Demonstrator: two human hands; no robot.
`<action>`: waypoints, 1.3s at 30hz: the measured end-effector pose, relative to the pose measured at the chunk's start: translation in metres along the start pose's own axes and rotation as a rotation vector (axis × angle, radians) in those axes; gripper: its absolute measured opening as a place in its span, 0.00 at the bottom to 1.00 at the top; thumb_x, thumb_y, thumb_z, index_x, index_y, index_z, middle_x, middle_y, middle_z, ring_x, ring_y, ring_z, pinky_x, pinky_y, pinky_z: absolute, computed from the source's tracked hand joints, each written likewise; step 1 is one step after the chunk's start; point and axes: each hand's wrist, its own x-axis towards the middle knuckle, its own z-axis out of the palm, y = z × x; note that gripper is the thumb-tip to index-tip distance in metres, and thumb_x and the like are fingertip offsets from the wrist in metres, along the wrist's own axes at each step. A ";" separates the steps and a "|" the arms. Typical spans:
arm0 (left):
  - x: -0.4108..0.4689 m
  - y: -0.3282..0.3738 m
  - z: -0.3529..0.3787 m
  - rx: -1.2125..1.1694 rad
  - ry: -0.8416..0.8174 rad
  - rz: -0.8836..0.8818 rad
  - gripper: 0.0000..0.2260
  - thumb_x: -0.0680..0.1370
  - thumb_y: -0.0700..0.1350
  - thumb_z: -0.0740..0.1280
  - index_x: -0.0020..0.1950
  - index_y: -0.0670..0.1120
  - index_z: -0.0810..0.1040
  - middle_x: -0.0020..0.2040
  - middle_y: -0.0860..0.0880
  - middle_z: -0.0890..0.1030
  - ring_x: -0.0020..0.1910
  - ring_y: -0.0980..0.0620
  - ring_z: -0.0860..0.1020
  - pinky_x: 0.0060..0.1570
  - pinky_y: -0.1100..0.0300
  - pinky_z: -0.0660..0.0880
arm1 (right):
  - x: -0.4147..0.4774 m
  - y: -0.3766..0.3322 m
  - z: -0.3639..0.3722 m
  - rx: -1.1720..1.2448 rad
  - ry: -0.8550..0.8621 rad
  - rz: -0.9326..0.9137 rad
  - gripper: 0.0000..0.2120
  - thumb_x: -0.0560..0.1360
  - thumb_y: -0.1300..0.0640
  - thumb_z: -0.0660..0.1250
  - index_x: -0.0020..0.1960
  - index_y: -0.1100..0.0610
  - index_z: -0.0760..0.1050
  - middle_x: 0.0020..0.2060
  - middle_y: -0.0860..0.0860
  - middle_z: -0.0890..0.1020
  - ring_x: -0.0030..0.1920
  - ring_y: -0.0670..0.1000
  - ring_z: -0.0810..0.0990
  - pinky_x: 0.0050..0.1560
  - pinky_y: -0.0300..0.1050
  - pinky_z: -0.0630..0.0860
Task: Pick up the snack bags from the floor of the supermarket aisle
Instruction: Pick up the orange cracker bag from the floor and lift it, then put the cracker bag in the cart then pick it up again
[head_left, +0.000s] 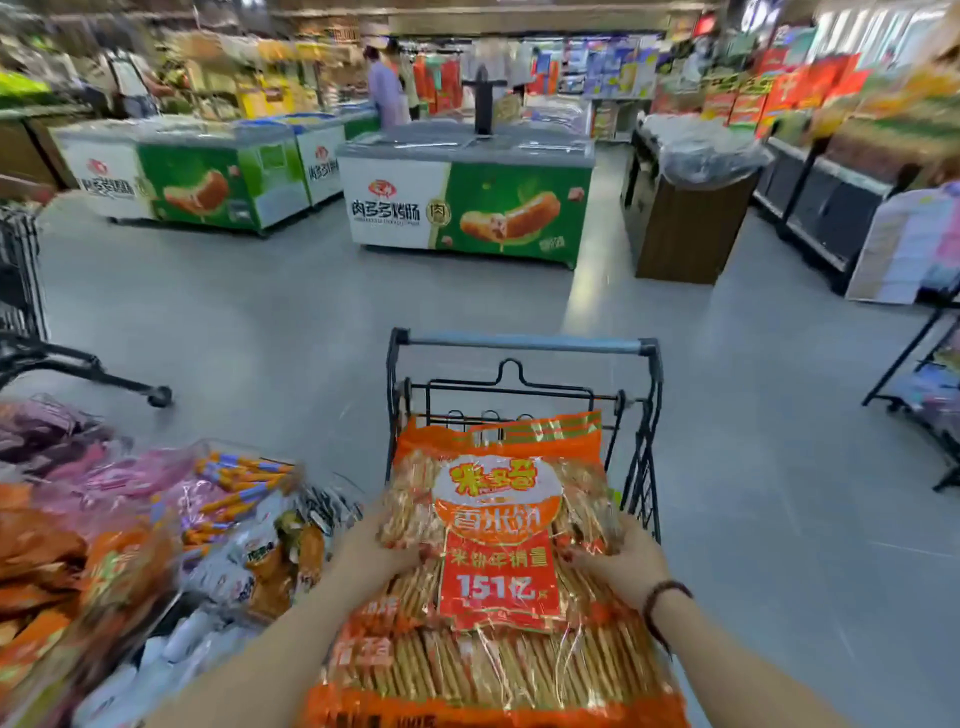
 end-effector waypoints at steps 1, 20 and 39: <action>0.003 -0.008 0.005 0.048 -0.030 -0.017 0.27 0.72 0.44 0.74 0.69 0.45 0.70 0.55 0.51 0.79 0.42 0.56 0.77 0.38 0.68 0.73 | 0.003 0.003 0.006 -0.031 -0.010 0.008 0.31 0.64 0.53 0.78 0.64 0.49 0.70 0.49 0.49 0.82 0.47 0.49 0.81 0.53 0.49 0.79; -0.039 -0.041 0.053 0.574 0.069 0.355 0.24 0.76 0.59 0.52 0.69 0.58 0.72 0.70 0.55 0.72 0.72 0.51 0.65 0.74 0.50 0.57 | -0.044 0.041 0.056 -0.677 0.018 -0.179 0.33 0.73 0.35 0.36 0.75 0.41 0.56 0.77 0.47 0.53 0.77 0.49 0.50 0.77 0.50 0.47; -0.139 0.073 0.136 0.536 -0.210 1.129 0.19 0.71 0.53 0.59 0.54 0.45 0.83 0.51 0.46 0.83 0.49 0.43 0.81 0.47 0.51 0.79 | -0.222 0.125 -0.046 -0.544 0.479 0.054 0.39 0.69 0.32 0.40 0.73 0.49 0.64 0.73 0.47 0.66 0.72 0.51 0.65 0.71 0.48 0.62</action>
